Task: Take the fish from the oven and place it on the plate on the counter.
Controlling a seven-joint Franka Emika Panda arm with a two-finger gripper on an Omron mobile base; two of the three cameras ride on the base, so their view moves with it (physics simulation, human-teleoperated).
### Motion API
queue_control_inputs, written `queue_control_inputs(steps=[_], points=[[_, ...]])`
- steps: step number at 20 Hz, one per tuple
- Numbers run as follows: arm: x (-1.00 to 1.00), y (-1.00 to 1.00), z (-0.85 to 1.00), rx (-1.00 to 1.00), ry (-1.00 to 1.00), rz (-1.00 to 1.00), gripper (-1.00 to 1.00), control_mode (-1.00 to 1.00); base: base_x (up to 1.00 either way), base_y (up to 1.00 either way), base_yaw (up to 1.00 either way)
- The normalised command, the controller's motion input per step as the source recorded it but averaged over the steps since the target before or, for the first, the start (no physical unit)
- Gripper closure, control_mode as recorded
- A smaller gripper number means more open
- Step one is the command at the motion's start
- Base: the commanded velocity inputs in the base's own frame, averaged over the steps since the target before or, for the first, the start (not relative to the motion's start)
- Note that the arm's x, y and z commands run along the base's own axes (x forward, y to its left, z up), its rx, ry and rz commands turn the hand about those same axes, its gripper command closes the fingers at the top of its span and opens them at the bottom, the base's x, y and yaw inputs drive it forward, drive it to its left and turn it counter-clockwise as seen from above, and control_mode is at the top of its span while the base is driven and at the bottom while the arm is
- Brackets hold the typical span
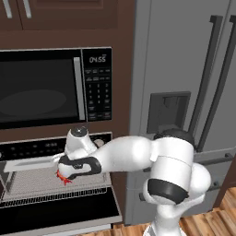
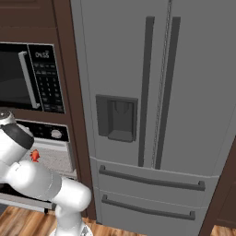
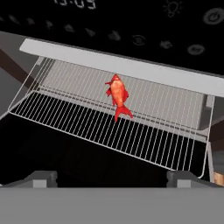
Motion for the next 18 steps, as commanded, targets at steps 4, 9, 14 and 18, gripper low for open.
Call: queue_control_inputs(steps=[4, 9, 14, 18], points=[[0.14, 0.0, -0.41, 0.0, -0.05, -0.04, -1.0, -1.0, 0.0, 0.0, 0.0], [0.18, 0.0, -0.44, 0.0, 0.01, -0.04, -1.0, -1.0, 0.0, 0.0, 0.0], [0.14, 0.0, -0.34, 0.0, 0.0, -0.09, -1.0, -1.0, 0.0, 0.0, 0.0], [0.0, 0.12, -0.34, 0.0, 0.0, -0.12, -1.0, -1.0, 0.0, 0.0, 0.0]])
